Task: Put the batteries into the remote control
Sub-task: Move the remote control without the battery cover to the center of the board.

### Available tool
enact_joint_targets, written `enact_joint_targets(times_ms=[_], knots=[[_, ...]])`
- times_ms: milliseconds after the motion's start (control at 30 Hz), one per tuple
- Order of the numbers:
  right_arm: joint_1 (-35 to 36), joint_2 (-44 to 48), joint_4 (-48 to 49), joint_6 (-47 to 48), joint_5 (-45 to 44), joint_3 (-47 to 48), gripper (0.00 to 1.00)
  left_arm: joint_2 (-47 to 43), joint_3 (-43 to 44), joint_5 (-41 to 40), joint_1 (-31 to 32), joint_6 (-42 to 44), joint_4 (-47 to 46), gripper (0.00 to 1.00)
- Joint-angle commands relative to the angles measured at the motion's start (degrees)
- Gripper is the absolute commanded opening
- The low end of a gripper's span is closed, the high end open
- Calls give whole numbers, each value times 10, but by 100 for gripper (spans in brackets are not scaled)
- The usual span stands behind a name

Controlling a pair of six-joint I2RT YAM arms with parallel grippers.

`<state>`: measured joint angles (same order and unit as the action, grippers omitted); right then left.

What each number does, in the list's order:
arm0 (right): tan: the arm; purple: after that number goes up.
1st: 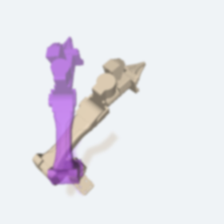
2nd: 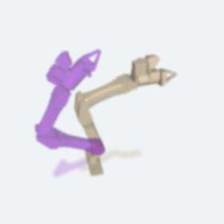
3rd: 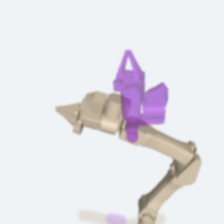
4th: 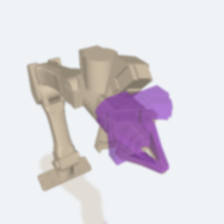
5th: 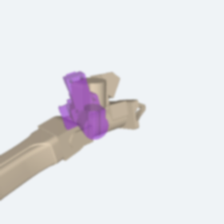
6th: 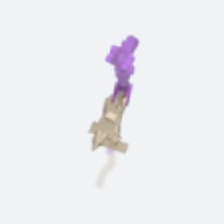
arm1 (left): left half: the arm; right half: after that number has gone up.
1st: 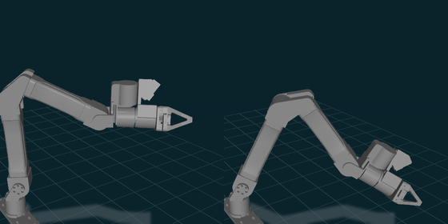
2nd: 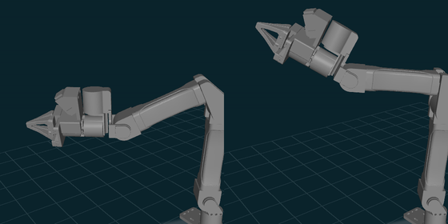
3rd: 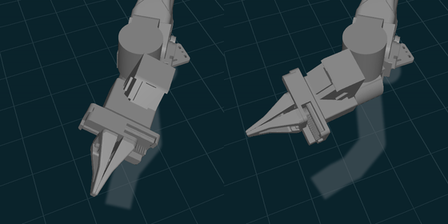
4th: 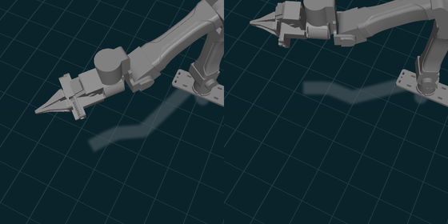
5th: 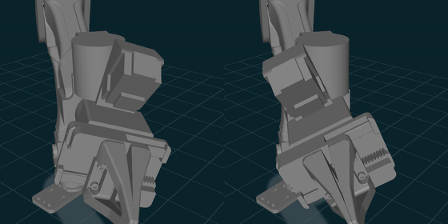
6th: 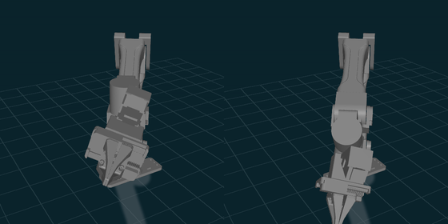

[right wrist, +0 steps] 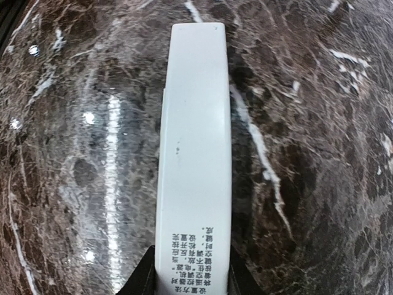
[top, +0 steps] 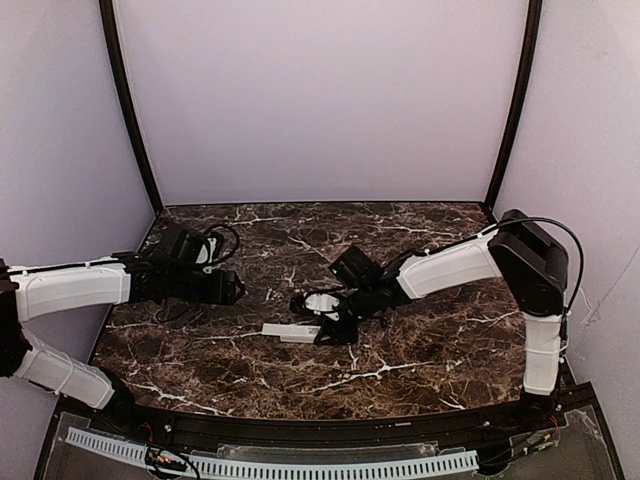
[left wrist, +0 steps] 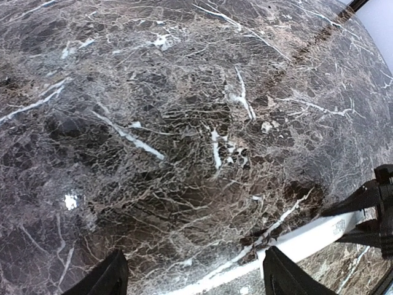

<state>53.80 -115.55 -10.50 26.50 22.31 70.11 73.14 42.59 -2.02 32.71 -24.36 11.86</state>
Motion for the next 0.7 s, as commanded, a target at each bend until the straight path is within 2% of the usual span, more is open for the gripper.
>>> enact_joint_targets(times_ms=[0,133,300,467,667], knots=[[-19,-17,23,-49,-58,-6,20,14,-12,81,-13,9,-49,75],[-26,-24,35,-81,-87,-10,20,41,-23,169,-26,-7,-132,76],[-26,-26,47,-103,-85,-19,20,112,-26,266,-33,-47,-228,64],[-26,-21,51,-109,-73,-25,23,165,-27,303,-33,-76,-268,52],[-26,-21,45,-109,-74,-22,25,190,-27,289,-33,-77,-247,48]])
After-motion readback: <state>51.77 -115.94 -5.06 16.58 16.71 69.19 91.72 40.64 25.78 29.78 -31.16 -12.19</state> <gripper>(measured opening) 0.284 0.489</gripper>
